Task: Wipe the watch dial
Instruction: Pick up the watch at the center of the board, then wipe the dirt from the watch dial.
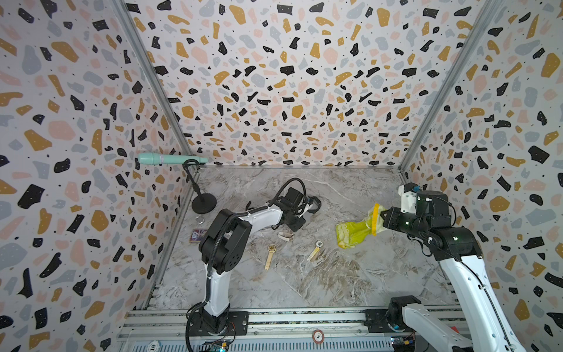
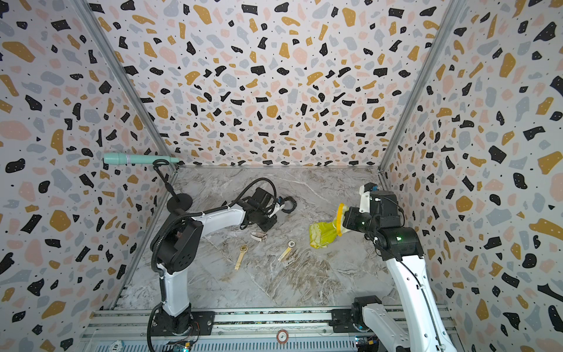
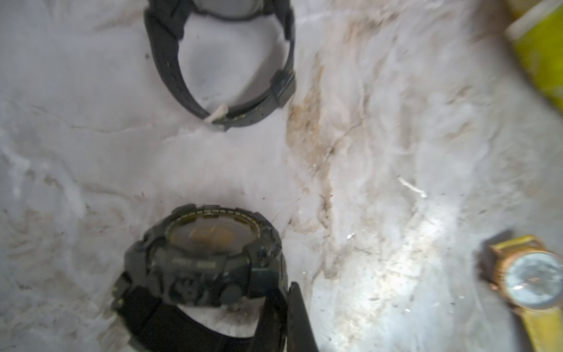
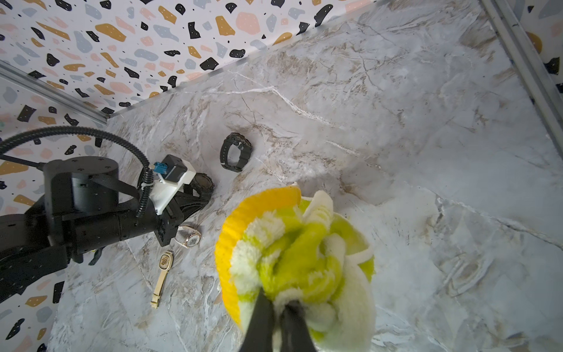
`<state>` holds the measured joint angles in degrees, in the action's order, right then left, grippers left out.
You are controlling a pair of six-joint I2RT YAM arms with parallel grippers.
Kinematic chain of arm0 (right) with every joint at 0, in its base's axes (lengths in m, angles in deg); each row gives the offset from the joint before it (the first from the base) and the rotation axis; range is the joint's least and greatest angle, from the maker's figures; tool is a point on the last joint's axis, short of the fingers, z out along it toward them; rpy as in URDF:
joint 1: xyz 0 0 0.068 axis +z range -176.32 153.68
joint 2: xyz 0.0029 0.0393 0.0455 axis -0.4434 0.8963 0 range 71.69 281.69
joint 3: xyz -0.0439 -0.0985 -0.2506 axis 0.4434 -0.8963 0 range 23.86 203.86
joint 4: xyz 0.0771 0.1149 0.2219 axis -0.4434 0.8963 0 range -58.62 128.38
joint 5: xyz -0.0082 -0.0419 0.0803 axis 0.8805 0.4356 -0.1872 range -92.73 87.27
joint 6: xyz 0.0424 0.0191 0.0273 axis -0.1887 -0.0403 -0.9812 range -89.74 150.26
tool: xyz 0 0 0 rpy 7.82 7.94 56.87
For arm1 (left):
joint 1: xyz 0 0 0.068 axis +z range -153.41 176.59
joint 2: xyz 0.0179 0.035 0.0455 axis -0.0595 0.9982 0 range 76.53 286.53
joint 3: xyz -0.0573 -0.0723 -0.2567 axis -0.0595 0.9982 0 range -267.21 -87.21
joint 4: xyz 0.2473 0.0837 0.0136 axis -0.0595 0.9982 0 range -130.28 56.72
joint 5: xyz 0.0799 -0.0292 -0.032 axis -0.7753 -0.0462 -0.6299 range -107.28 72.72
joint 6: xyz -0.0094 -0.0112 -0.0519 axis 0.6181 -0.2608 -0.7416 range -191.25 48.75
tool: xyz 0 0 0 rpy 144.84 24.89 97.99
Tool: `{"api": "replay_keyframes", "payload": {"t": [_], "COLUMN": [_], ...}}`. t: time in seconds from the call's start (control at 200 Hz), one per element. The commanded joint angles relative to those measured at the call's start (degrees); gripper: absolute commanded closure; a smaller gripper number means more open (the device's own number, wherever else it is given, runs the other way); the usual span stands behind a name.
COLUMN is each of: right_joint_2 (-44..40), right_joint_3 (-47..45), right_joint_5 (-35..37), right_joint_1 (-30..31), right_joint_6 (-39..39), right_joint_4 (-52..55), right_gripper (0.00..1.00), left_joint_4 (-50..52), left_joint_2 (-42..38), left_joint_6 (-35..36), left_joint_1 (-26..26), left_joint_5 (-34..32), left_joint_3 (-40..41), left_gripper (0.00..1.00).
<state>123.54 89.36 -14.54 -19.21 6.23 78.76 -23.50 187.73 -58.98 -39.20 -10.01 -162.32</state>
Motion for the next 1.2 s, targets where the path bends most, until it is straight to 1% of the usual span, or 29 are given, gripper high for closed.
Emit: {"api": "replay_keyframes", "payload": {"t": [0.0,0.15,0.215,0.365,0.411,0.481,0.611,0.756,0.876,1.197], "right_joint_2": [-0.7,0.4,1.4,4.0,4.9,6.2,8.8,11.2,11.8,12.1], "right_joint_3": [-1.1,-2.3,-2.3,-1.6,-1.4,-0.9,0.9,3.8,5.7,8.2], "right_joint_5": [-1.8,-5.0,-6.4,-10.7,-12.7,-14.9,-17.1,-16.1,-14.4,-13.5], "right_joint_1": [-0.1,-0.1,-0.1,-0.1,-0.1,0.1,1.8,7.3,11.3,15.8], "right_joint_6": [-0.7,-0.5,-0.1,0.8,1.3,1.8,3.1,4.3,4.4,3.7], "right_joint_4": [-2.7,-5.2,-6.3,-9.2,-10.2,-11.7,-12.9,-13.3,-14.1,-16.0], "right_gripper": [1.00,1.00,1.00,1.00,1.00,1.00,1.00,1.00,1.00,1.00], "left_joint_4": [-9.3,-20.5,-23.4,-30.6,-33.8,-35.8,-38.4,-43.2,-44.5,-47.2], "left_joint_2": [-7.7,-16.7,-20.2,-28.0,-29.5,-30.8,-31.3,-29.8,-27.5,-23.1], "left_joint_6": [0.0,3.5,8.0,16.8,18.5,20.2,19.6,19.5,19.7,20.8], "left_joint_1": [-0.4,-1.3,-2.0,-5.4,-6.2,-7.1,-8.0,-9.0,-9.2,-9.3], "left_joint_5": [8.6,15.8,19.8,18.5,18.7,19.4,20.5,21.1,21.8,23.0], "left_joint_3": [3.6,11.2,14.0,20.3,22.0,23.0,23.0,23.0,21.5,18.2], "left_gripper": [1.00,1.00,1.00,1.00,1.00,1.00,1.00,1.00,1.00,1.00]}}
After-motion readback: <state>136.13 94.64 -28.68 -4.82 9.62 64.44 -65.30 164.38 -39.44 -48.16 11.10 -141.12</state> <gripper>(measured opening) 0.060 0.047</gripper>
